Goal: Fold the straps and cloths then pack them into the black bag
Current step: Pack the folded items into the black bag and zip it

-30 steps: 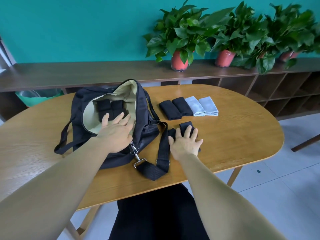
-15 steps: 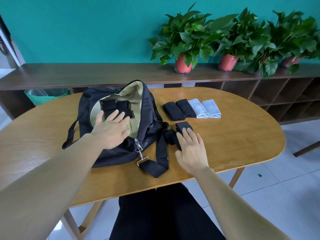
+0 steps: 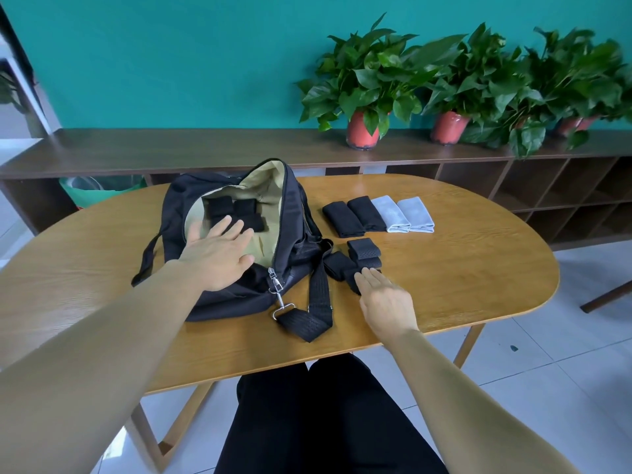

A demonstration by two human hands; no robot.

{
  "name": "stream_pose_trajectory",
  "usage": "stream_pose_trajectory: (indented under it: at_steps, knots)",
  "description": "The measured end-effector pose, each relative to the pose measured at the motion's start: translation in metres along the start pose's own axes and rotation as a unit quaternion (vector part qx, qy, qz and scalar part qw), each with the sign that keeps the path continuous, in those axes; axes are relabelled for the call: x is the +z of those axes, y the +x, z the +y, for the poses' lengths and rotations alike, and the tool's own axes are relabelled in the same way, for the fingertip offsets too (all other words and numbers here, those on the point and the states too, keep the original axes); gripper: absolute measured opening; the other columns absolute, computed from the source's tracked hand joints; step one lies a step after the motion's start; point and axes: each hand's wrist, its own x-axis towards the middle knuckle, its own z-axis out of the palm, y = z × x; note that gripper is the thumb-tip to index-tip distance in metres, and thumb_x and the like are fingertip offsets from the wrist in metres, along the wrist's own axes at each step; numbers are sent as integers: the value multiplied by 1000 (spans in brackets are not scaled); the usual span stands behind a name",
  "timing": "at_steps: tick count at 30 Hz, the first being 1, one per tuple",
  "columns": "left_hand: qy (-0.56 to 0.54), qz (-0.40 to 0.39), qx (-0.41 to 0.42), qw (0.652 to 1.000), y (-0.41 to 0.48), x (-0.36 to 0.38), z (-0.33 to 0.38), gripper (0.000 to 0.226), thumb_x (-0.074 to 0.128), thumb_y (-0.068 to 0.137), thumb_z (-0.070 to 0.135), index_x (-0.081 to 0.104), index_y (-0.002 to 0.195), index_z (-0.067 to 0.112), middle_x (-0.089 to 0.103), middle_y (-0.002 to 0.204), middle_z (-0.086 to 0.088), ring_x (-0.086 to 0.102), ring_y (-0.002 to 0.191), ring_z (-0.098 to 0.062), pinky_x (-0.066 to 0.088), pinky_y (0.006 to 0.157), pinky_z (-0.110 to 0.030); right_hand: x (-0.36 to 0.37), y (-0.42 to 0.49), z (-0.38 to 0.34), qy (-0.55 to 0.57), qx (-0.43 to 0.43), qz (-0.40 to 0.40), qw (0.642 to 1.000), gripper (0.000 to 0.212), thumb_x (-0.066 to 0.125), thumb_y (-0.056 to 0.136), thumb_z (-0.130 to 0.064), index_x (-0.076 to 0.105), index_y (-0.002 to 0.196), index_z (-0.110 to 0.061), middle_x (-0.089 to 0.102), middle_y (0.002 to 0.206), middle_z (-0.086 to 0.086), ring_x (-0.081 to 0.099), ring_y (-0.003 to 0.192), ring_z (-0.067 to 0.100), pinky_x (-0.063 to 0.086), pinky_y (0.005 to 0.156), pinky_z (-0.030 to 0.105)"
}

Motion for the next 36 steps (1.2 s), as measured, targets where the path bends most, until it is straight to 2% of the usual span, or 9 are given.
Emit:
stream_pose_trajectory:
  at_steps: [4, 9, 16, 23, 25, 28, 30, 32, 36]
  knots:
    - [12, 9, -14, 1000, 2, -5, -16, 56, 18, 102, 44, 5, 154, 25, -2, 162, 3, -9, 148, -16, -7, 115, -55, -7, 1, -1, 10, 0, 53, 999, 34, 73, 69, -3, 71, 103, -6, 71, 108, 8, 66, 106, 20, 55, 58, 26]
    - [18, 9, -39, 999, 4, -7, -40, 54, 18, 103, 38, 6, 154, 24, -2, 162, 2, -10, 148, -17, -10, 114, -56, -32, 28, -20, 29, -24, 127, 991, 42, 36, 88, -12, 68, 114, -5, 66, 119, 10, 62, 112, 21, 56, 67, 29]
    - [7, 29, -46, 998, 12, 0, -75, 59, 25, 101, 37, 5, 154, 22, -2, 162, 3, -10, 148, -17, -9, 113, -57, -39, 103, -96, 33, -113, 209, 971, 38, 49, 80, -1, 67, 114, -4, 67, 117, 12, 62, 112, 23, 54, 80, 32]
    - [-17, 51, -46, 998, 35, 10, -100, 61, 39, 96, 41, 18, 151, 26, -17, 160, -5, -21, 145, -20, -13, 112, -57, -7, 170, -157, 5, -110, 59, 992, 66, 85, 40, -3, 71, 105, -1, 70, 104, 17, 68, 100, 23, 54, 57, 26]
    - [-18, 49, -46, 998, 42, 12, -103, 65, 41, 95, 41, 15, 152, 25, -19, 159, -5, -24, 144, -20, -14, 111, -57, -6, 184, -168, -5, -80, 18, 997, 69, 81, 58, -6, 58, 122, 4, 60, 125, 21, 57, 119, 23, 53, 65, 26]
    - [-31, 57, -46, 997, 54, 18, -105, 76, 43, 92, 39, 1, 154, 20, -19, 159, -2, -26, 143, -17, -19, 110, -55, 16, 208, -171, -41, -54, -46, 997, 59, 42, 90, 2, 21, 145, 3, 23, 153, 20, 20, 144, 25, 45, 90, 35]
    - [-44, 71, -42, 996, 60, 20, -105, 81, 43, 91, 38, -3, 154, 18, -18, 159, 0, -25, 143, -16, -20, 110, -54, 34, 222, -174, -54, -27, -31, 998, 56, 56, 80, -2, 44, 134, 6, 46, 140, 23, 43, 132, 25, 50, 81, 31]
    - [-53, 89, -37, 994, 65, 23, -107, 85, 45, 89, 40, -4, 154, 16, -18, 159, 0, -25, 144, -14, -22, 109, -53, 53, 235, -178, -50, -27, -50, 997, 55, 78, 49, -11, 71, 102, 1, 70, 104, 17, 68, 99, 22, 52, 57, 24]
    - [-67, 145, -28, 987, 71, 36, -110, 92, 52, 79, 40, 4, 153, 15, -9, 161, 0, -19, 144, -11, -29, 104, -47, 77, 258, -184, -16, -29, -35, 999, 58, 84, 33, -10, 74, 89, 1, 73, 87, 16, 72, 83, 23, 51, 50, 24]
